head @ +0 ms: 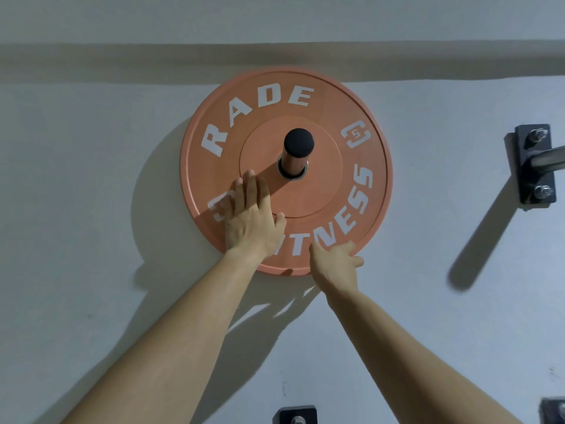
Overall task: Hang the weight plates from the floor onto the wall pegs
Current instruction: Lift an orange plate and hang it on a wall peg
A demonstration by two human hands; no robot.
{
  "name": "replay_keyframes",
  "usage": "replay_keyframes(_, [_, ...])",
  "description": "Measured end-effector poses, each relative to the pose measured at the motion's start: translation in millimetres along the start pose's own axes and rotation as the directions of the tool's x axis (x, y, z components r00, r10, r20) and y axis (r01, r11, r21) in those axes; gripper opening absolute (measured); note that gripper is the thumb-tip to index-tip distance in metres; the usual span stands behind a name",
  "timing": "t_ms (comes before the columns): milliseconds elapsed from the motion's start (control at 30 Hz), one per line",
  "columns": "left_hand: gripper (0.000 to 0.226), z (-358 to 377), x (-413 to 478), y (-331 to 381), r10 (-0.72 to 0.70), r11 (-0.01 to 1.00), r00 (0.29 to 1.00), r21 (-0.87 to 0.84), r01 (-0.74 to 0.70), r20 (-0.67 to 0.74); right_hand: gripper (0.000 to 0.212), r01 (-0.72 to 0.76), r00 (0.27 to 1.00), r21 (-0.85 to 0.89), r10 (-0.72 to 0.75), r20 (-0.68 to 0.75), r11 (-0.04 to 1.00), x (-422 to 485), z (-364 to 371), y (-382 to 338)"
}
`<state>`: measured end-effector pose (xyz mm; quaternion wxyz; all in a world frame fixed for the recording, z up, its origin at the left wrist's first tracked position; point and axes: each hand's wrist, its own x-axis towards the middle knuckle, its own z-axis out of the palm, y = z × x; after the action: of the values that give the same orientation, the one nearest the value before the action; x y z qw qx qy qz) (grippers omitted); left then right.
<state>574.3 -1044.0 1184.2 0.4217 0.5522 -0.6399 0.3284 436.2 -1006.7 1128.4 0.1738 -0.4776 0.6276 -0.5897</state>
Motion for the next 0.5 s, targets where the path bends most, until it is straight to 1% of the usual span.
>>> replay_keyframes(67, [0.08, 1, -1, 2, -0.001, 1.0, 1.0, -0.004, 0.001, 0.011, 0.048, -0.022, 0.999, 0.031, 0.02, 0.044, 0.999, -6, 2, 0])
replay_keyframes(100, [0.08, 1, 0, 2, -0.005, 1.0, 1.0, -0.006, 0.005, 0.015, 0.043, -0.041, 0.996, 0.065, 0.035, 0.084, 0.997, -8, 1, -1])
replay_keyframes(167, [0.081, 1, 2, 1, -0.008, 1.0, 1.0, -0.006, 0.008, 0.016, 0.045, -0.078, 0.978, 0.094, 0.057, 0.203, 0.993, -6, -8, -4])
replay_keyframes(200, [0.081, -1, 4, 0, -0.007, 1.0, 1.0, -0.009, 0.007, 0.019, 0.051, -0.058, 0.968, 0.038, 0.047, 0.247, 0.998, -2, -15, -5])
replay_keyframes(233, [0.082, -3, 6, 0, -0.005, 1.0, 1.0, -0.019, 0.005, 0.027, 0.057, 0.001, 0.966, -0.052, 0.012, 0.258, 0.999, 3, -24, -8])
replay_keyframes(267, [0.083, -5, 8, -1, 0.001, 1.0, 0.999, -0.028, 0.0, 0.035, 0.063, 0.081, 0.975, -0.15, -0.047, 0.215, 0.985, 9, -33, -10])
replay_keyframes(300, [0.084, -7, 10, -3, 0.007, 0.999, 0.999, -0.033, -0.006, 0.039, 0.066, 0.163, 0.983, -0.248, -0.138, 0.119, 0.955, 18, -42, -14])
replay_keyframes(333, [0.086, -8, 11, -4, 0.014, 0.999, 0.999, -0.033, -0.013, 0.043, 0.068, 0.235, 0.97, -0.328, -0.24, 0.026, 0.915, 26, -51, -18])
replay_keyframes(367, [0.087, -9, 12, -6, 0.022, 0.999, 0.999, -0.03, -0.021, 0.043, 0.069, 0.302, 0.941, -0.388, -0.338, -0.027, 0.871, 33, -59, -22])
replay_keyframes(400, [0.088, -9, 13, -7, 0.03, 0.999, 0.999, -0.026, -0.029, 0.043, 0.074, 0.364, 0.908, -0.445, -0.418, -0.027, 0.818, 39, -65, -26])
replay_keyframes(433, [0.089, -9, 13, -8, 0.037, 0.999, 0.998, -0.024, -0.036, 0.043, 0.083, 0.409, 0.887, -0.498, -0.46, 0.023, 0.764, 43, -70, -30])
replay_keyframes(467, [0.089, -9, 13, -9, 0.042, 0.999, 0.998, -0.021, -0.041, 0.043, 0.091, 0.438, 0.881, -0.529, -0.465, 0.089, 0.727, 47, -73, -33])
replay_keyframes(500, [0.089, -8, 13, -10, 0.046, 0.999, 0.998, -0.018, -0.045, 0.041, 0.097, 0.449, 0.884, -0.535, -0.444, 0.146, 0.716, 51, -73, -35])
